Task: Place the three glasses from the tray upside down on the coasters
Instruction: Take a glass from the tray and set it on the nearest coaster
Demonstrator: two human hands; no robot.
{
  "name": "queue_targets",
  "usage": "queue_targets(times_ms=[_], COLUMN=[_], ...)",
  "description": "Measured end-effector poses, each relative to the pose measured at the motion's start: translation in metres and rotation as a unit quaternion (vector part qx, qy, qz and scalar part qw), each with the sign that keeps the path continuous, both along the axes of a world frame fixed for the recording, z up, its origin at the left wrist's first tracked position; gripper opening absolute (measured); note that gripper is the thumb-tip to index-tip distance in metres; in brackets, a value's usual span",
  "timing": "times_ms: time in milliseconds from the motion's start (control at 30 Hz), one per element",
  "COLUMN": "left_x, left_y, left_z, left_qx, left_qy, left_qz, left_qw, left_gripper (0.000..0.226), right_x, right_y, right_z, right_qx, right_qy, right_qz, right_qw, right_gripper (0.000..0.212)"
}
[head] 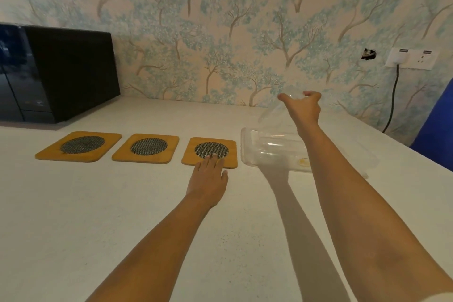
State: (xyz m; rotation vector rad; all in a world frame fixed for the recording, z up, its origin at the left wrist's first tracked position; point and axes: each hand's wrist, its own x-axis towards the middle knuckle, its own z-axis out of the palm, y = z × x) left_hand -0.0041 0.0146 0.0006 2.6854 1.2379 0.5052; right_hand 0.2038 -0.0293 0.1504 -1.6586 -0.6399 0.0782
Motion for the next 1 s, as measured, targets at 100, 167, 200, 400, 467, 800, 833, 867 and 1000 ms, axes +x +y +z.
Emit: queue_targets(times_ms=[100, 167, 200, 400, 467, 800, 833, 867, 1000], left_x=[-0.021, -0.036, -0.043, -0.076, -0.079, -0.075, -0.075, -0.075, -0.073], left_y=[0.008, 0.014, 0.018, 0.037, 0.04, 0.045, 0.046, 0.046, 0.047], left_z=[0.001, 0.001, 0.0, -0.001, -0.001, -0.005, -0.006, -0.007, -0.009], left_qx=[-0.004, -0.006, -0.005, 0.005, 0.003, -0.002, -0.003, -0.003, 0.001], left_qy=[0.008, 0.014, 0.016, 0.023, 0.016, 0.009, 0.008, 0.007, 0.004], left_qz=[-0.001, -0.002, -0.003, 0.0, -0.005, -0.02, -0.02, -0.02, -0.014], left_qw=[1.0, 1.0, 1.0, 1.0, 1.0, 1.0, 1.0, 1.0, 1.0], left_gripper=[0.051, 0.051, 0.051, 0.052, 0.053, 0.054, 0.054, 0.054, 0.055], right_x=[-0.028, -0.045, -0.053, -0.095, -0.104, -0.133, -0.135, -0.137, -0.144], right_y=[0.01, 0.018, 0.022, 0.046, 0.053, 0.078, 0.079, 0.081, 0.088], right_z=[0.002, 0.002, 0.001, -0.002, -0.004, -0.016, -0.018, -0.019, -0.025], right_qx=[0.004, 0.0, -0.002, -0.019, -0.022, -0.064, -0.068, -0.071, -0.079], right_qy=[0.013, 0.01, 0.007, -0.011, -0.014, -0.057, -0.06, -0.063, -0.074], right_qz=[0.014, 0.019, 0.023, 0.034, 0.038, 0.041, 0.041, 0.042, 0.044], right_qw=[1.0, 1.0, 1.0, 0.999, 0.999, 0.995, 0.995, 0.995, 0.993], right_gripper=[0.074, 0.074, 0.073, 0.074, 0.075, 0.073, 0.072, 0.072, 0.072])
